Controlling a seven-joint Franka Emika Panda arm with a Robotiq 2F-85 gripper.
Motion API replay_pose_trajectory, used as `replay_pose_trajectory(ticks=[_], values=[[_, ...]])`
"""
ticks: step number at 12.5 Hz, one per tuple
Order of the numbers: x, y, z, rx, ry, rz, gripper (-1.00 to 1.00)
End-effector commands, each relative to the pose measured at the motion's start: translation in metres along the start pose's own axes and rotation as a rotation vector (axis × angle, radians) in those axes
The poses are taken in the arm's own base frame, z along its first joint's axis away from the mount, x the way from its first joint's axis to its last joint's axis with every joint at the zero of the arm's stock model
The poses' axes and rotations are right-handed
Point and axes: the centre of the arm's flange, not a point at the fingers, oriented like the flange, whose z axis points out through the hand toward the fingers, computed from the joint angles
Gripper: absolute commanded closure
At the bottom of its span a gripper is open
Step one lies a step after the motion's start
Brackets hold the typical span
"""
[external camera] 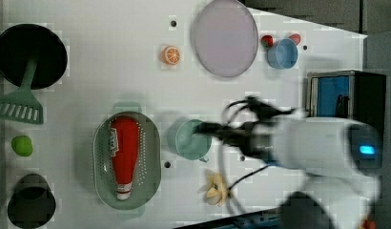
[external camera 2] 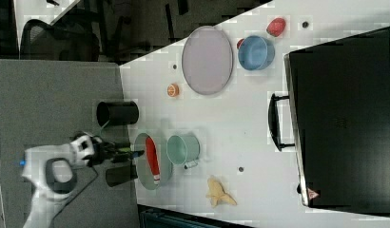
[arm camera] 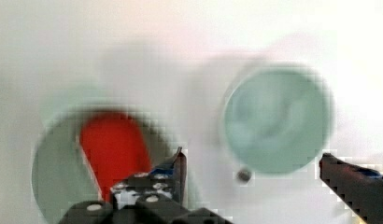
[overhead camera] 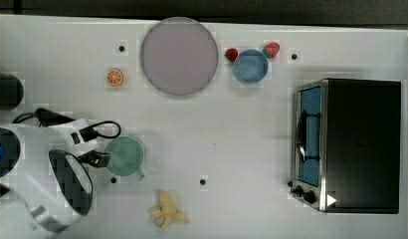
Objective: Pick Ketchup from the table and place it in strainer.
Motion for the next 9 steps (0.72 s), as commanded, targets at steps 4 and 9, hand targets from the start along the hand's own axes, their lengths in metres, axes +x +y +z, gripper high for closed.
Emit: replay_pose_trajectory(ticks=[4,9], values=[[0.108,0.158,-0.137,-0.009,0.123,0.484,-1.00],[0.143,0.256,-0.204,0.032,0.073,0.684,-1.00]])
